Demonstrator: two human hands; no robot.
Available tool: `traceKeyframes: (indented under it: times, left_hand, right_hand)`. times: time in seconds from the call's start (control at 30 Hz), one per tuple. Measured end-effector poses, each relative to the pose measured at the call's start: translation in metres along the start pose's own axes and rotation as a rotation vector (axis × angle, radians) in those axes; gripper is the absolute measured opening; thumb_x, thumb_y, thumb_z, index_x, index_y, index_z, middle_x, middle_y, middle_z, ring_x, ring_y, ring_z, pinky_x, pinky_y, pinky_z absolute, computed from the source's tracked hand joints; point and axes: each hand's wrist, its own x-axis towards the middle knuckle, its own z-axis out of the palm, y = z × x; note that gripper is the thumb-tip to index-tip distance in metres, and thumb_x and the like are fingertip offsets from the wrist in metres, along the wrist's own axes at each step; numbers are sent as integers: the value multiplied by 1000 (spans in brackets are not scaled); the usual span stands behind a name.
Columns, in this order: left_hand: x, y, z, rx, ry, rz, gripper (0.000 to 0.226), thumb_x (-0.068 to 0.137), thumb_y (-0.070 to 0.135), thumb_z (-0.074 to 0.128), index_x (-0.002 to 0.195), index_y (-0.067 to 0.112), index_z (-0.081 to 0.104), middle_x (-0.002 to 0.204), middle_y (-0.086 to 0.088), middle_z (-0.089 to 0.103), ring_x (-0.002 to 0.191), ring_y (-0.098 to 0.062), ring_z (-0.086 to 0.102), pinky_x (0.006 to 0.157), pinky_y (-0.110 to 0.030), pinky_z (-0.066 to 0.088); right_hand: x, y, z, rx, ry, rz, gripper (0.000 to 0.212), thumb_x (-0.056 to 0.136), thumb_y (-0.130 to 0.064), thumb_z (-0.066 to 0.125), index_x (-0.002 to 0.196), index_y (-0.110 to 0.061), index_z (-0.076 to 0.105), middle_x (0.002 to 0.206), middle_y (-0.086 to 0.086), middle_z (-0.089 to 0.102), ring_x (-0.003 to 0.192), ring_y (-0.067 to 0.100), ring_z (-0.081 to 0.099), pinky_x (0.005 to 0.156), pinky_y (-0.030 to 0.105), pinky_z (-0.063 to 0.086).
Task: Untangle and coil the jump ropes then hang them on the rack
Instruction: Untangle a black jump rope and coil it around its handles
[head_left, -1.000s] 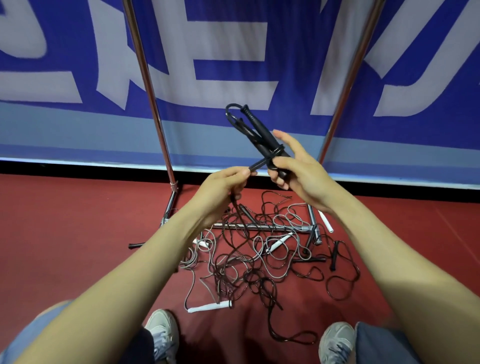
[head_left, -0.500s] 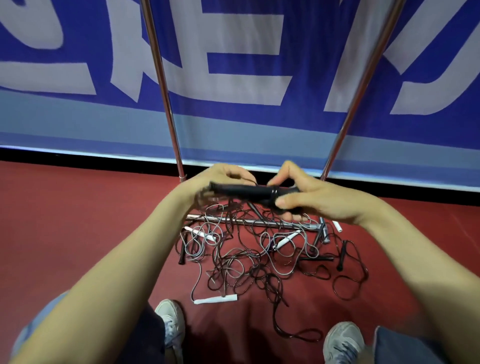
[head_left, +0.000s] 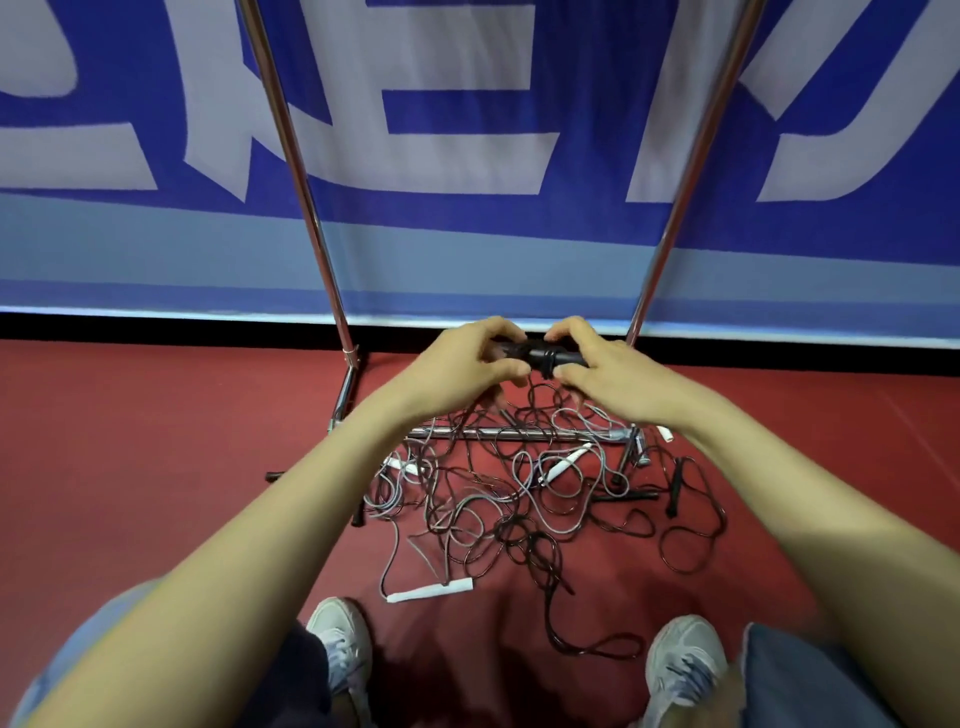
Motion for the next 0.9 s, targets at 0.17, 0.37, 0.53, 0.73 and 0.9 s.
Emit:
traceKeyframes:
  times: [0.17, 0.37, 0.53, 0.73, 0.9]
  left_hand:
    - [0, -1, 13, -401, 54, -106, 6, 95, 8, 57, 99, 7, 53, 98, -19, 70, 66, -16, 63, 67, -28, 51]
    - [-2, -3, 7, -434, -67, -104, 12, 91, 2, 60, 103, 4, 63, 84, -9, 71, 73, -18, 65, 74, -30, 50]
    - [1, -7, 13, 66, 484, 84, 15, 85, 9, 68, 99, 13, 74, 85, 0, 74, 70, 4, 62, 77, -13, 49]
    - [5, -16, 5, 557, 832, 645, 21, 87, 17, 59, 100, 10, 73, 92, -2, 72, 81, -21, 66, 65, -32, 54]
    - [-2, -2, 23, -10, 557, 307, 6, 89, 15, 66, 93, 17, 62, 71, 9, 60, 52, -10, 50, 53, -30, 45]
  right_hand:
    - [7, 0, 5, -74, 151, 1, 47, 100, -26, 39, 144, -37, 29, 74, 4, 57, 64, 25, 56, 64, 36, 43]
    - [5, -5, 0, -12, 196, -63, 44, 100, -28, 39, 141, -43, 30, 81, 6, 63, 67, 30, 60, 65, 38, 47]
    - [6, -6, -2, 98, 212, -35, 43, 99, -28, 41, 137, -46, 33, 80, 7, 65, 52, 17, 48, 53, 29, 40]
    - [11, -10, 3, 170, 173, -42, 40, 98, -23, 43, 134, -42, 44, 68, -4, 61, 50, 14, 46, 50, 26, 37]
    - [16, -12, 4, 499, 268, -43, 36, 98, -15, 46, 124, -41, 49, 63, -2, 56, 48, 3, 47, 52, 23, 38]
